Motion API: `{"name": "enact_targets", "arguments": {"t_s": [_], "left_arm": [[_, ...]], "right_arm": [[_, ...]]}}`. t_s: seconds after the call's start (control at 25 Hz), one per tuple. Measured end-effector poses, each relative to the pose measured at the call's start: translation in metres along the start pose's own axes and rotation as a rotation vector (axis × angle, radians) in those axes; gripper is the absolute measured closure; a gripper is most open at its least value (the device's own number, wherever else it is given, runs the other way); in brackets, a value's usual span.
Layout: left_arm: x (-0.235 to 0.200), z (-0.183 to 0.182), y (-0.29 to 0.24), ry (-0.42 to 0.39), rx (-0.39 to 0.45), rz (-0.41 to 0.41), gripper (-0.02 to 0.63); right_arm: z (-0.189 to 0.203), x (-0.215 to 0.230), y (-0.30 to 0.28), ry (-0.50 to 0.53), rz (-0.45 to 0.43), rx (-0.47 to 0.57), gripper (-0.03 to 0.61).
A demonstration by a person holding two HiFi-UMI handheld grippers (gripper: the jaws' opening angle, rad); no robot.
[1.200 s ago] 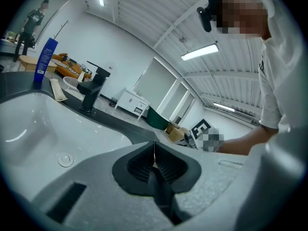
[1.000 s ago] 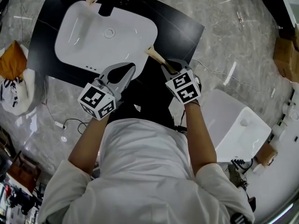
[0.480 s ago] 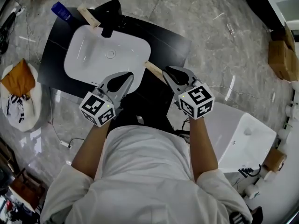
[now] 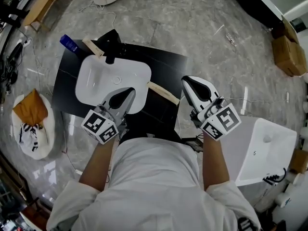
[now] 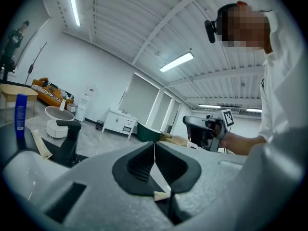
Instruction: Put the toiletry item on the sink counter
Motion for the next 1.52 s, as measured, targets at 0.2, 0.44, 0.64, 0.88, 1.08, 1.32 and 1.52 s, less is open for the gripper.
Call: {"name": "enact_targets", "arguments": {"t_s": [0.2,0.44,0.64,0.88,1.08,1.32,1.52], "left_arm": [[0.015,-0.032,-0.005,-0.051,0.022,0.024,0.594],[0.023,-0.058,-0.007,-0.142,0.054,0.047,0.594],[0.018,-0.064,-0.009,-0.164,0.064,0.038,0.594],[0.012,-0.064,-0.007,-0.203,0.086,-0.001,0.594],[0.006,-0.06,-0.007,-0.208,0.086,-0.022,0.594],[0.007,-0.05,-0.012,-0.176,0.072,0.038,0.594],[0.007,-0.039,-0.016,-0.137,0.053,0.099,0.594]], "right_arm": [[-0.022,0.009,0.046,0.035,0.113,0.13,0.558],[-0.03,0.02,0.09,0.104,0.283,0.226,0.561],[-0.02,0.033,0.114,0.102,0.419,0.206,0.563],[0.0,0.04,0.124,0.067,0.529,0.165,0.563],[0.004,0.038,0.124,0.07,0.535,0.149,0.563],[0.01,0.031,0.124,0.07,0.539,0.121,0.563],[0.016,0.022,0.129,0.063,0.554,0.105,0.563]]}}
Point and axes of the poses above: the fingertips, and each gripper's own axes: y backward along the fingers, x to its right, z out of its underside, the point moved 6 cm from there along y, backward along the fingers, and after that the axes turned 12 degrees about z, right-handed, at the moved point
